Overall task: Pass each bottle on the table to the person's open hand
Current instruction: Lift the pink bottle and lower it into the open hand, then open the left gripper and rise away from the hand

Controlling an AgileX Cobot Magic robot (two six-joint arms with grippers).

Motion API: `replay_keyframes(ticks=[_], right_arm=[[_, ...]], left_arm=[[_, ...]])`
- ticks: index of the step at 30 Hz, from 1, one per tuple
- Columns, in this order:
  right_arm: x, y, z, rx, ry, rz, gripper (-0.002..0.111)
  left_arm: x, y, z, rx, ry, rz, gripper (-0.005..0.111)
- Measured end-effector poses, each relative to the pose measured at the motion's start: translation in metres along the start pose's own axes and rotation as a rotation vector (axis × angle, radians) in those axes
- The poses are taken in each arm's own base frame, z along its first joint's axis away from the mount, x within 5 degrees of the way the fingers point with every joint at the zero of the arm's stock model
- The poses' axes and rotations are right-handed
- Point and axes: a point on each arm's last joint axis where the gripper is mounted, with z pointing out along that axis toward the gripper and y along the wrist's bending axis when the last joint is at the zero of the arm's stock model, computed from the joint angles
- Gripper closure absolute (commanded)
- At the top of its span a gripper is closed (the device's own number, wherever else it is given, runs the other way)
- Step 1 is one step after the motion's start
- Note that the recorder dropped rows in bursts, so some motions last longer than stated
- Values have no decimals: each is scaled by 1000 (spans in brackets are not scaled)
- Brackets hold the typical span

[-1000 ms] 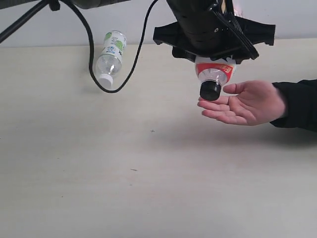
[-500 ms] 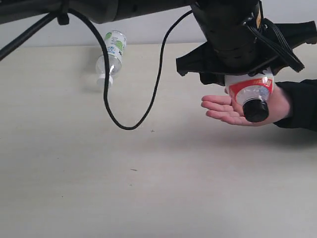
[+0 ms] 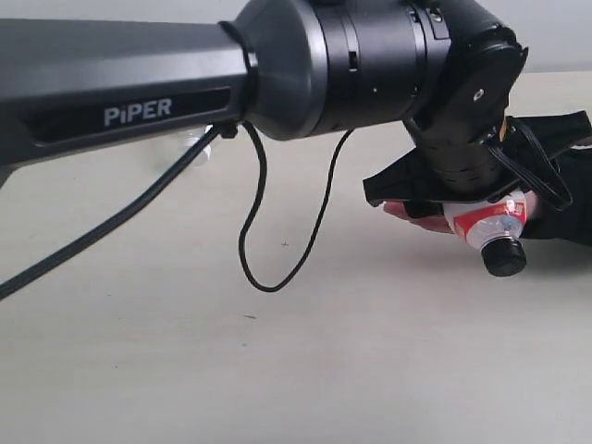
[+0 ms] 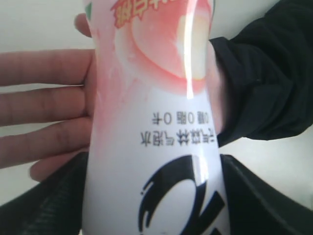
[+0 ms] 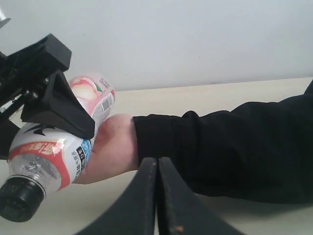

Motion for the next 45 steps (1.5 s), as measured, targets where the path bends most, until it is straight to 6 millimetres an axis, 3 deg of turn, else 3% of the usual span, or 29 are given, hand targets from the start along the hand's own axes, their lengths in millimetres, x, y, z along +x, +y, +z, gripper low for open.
replay_keyframes(ticks=[8, 22, 28, 30, 39, 45], right_arm=[[0, 0, 0, 0, 0, 0, 108], [0, 0, 0, 0, 0, 0, 108], [0, 0, 0, 0, 0, 0, 108], [0, 0, 0, 0, 0, 0, 108], [0, 0, 0, 0, 0, 0, 108], [0, 0, 0, 0, 0, 0, 108]], left_arm=[[0, 2, 6, -1, -1, -5, 71], [4, 8, 17, -51, 22, -3, 65], [5, 9, 18, -53, 23, 0, 20], [5, 9, 19, -55, 24, 10, 11], [3, 9, 17, -50, 26, 85, 9], [-10, 10, -6, -60, 16, 153, 10]])
